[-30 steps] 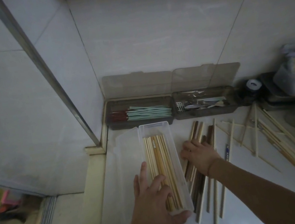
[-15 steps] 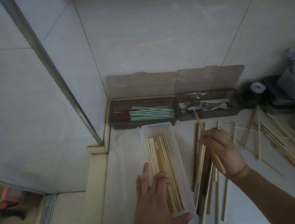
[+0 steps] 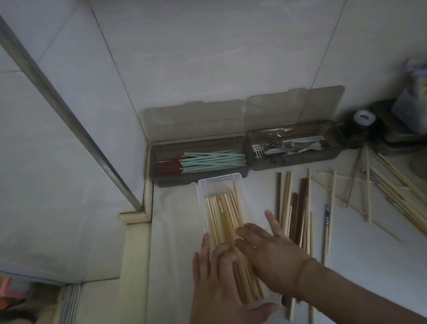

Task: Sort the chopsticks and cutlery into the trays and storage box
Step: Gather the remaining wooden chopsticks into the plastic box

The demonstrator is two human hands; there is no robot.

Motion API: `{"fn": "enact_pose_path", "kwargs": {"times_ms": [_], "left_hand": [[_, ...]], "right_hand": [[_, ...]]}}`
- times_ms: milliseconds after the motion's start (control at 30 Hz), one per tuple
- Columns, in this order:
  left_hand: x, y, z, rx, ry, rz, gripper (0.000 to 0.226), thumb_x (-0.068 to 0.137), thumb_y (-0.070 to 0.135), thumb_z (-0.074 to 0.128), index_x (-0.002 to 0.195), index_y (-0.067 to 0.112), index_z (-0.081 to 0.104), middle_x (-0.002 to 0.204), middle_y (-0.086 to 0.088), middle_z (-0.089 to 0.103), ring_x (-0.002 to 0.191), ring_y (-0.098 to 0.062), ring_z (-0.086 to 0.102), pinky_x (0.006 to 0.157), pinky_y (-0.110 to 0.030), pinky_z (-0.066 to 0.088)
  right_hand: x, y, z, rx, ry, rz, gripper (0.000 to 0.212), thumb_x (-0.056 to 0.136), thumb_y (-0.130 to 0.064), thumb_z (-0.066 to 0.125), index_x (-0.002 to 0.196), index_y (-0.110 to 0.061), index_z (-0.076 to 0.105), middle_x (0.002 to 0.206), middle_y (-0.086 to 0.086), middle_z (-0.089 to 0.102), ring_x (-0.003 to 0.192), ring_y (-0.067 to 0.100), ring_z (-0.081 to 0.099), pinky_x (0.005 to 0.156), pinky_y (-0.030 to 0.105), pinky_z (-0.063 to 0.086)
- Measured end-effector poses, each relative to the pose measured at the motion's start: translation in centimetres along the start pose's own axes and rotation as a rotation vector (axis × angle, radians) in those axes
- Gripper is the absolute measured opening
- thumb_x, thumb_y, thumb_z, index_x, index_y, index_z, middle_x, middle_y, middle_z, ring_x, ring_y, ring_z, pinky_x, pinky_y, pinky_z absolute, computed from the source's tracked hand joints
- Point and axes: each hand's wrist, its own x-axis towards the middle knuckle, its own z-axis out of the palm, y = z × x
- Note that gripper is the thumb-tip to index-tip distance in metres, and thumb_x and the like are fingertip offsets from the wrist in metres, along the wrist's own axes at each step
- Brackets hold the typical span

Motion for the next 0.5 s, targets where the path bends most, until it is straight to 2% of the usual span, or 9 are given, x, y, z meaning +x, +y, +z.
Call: {"fn": "enact_pose_path", "kwargs": {"times_ms": [67, 133, 167, 233, 300, 333, 400, 467, 500], "left_hand": [[0.0, 0.0, 0.0, -0.007, 0.005, -0.001, 0.089, 0.056, 0.085, 0.065, 0.117, 0.026, 0.039, 0.136, 0.007, 0.038, 0.151, -0.027, 0.004, 0.113, -0.056, 0.023], [0.1, 0.0, -0.1, -0.002, 0.001, -0.003, 0.091, 0.055, 0.086, 0.064, 0.118, 0.025, 0.039, 0.136, 0.008, 0.037, 0.151, -0.026, 0.002, 0.113, -0.054, 0.021], [0.1, 0.0, -0.1, 0.007, -0.002, -0.005, 0.092, 0.055, 0.086, 0.064, 0.119, 0.025, 0.039, 0.136, 0.007, 0.038, 0.151, -0.025, 0.002, 0.113, -0.054, 0.02], [0.1, 0.0, -0.1, 0.023, -0.009, -0.008, 0.092, 0.055, 0.087, 0.063, 0.119, 0.025, 0.039, 0.136, 0.006, 0.038, 0.151, -0.026, 0.002, 0.113, -0.053, 0.019], [0.1, 0.0, -0.1, 0.026, -0.01, -0.006, 0.09, 0.057, 0.088, 0.06, 0.118, 0.025, 0.039, 0.136, 0.006, 0.037, 0.151, -0.027, 0.002, 0.113, -0.054, 0.021], [0.1, 0.0, -0.1, 0.026, -0.008, -0.004, 0.089, 0.058, 0.089, 0.059, 0.117, 0.025, 0.039, 0.136, 0.006, 0.037, 0.15, -0.027, 0.003, 0.112, -0.055, 0.022], [0.1, 0.1, -0.3, 0.021, -0.001, 0.001, 0.087, 0.061, 0.091, 0.053, 0.116, 0.025, 0.039, 0.135, 0.005, 0.037, 0.15, -0.028, 0.005, 0.111, -0.057, 0.026], [0.1, 0.1, -0.4, 0.019, -0.003, -0.005, 0.087, 0.063, 0.094, 0.048, 0.113, 0.024, 0.039, 0.132, 0.005, 0.038, 0.149, -0.029, 0.008, 0.11, -0.06, 0.028], [0.1, 0.1, -0.4, 0.021, -0.009, -0.01, 0.087, 0.062, 0.094, 0.047, 0.112, 0.023, 0.039, 0.133, 0.004, 0.037, 0.149, -0.03, 0.008, 0.11, -0.061, 0.028]], "right_hand": [[0.2, -0.5, -0.5, -0.05, -0.097, -0.013, 0.066, 0.061, -0.027, 0.079, 0.123, -0.015, 0.06, 0.132, 0.008, 0.054, 0.13, 0.027, 0.047, 0.106, 0.065, 0.012], [0.3, -0.5, -0.8, -0.016, -0.219, 0.014, 0.061, 0.083, -0.022, 0.06, 0.139, -0.012, 0.041, 0.145, 0.011, 0.038, 0.145, 0.028, 0.016, 0.109, 0.064, -0.007], [0.4, -0.5, -0.8, -0.002, -0.246, 0.018, 0.057, 0.087, -0.022, 0.053, 0.141, -0.012, 0.037, 0.145, 0.011, 0.039, 0.146, 0.028, 0.008, 0.108, 0.062, -0.012], [0.3, -0.7, -0.7, 0.029, -0.229, -0.003, 0.05, 0.089, -0.024, 0.049, 0.138, -0.014, 0.042, 0.137, 0.008, 0.049, 0.145, 0.028, 0.009, 0.106, 0.061, -0.016], [0.1, -0.3, -0.3, 0.08, -0.178, -0.039, 0.044, 0.088, -0.026, 0.051, 0.131, -0.017, 0.05, 0.128, 0.004, 0.057, 0.143, 0.028, 0.021, 0.109, 0.064, -0.006], [0.0, 0.1, 0.0, 0.128, -0.081, -0.077, 0.039, 0.087, -0.028, 0.054, 0.125, -0.02, 0.056, 0.123, 0.0, 0.06, 0.139, 0.026, 0.031, 0.112, 0.064, 0.006], [-0.3, 1.0, 0.9, 0.391, 0.244, -0.082, 0.026, 0.086, -0.024, 0.059, 0.112, -0.022, 0.063, 0.115, -0.004, 0.063, 0.125, 0.017, 0.048, 0.112, 0.045, 0.03], [-0.7, 2.3, 1.7, 0.639, 0.531, 0.108, 0.018, 0.087, -0.017, 0.059, 0.103, -0.018, 0.066, 0.106, -0.005, 0.063, 0.11, 0.01, 0.053, 0.102, 0.025, 0.039], [-0.9, 3.0, 2.2, 0.665, 0.593, 0.268, 0.015, 0.087, -0.016, 0.058, 0.099, -0.018, 0.067, 0.101, -0.006, 0.063, 0.104, 0.01, 0.055, 0.095, 0.024, 0.044]]}}
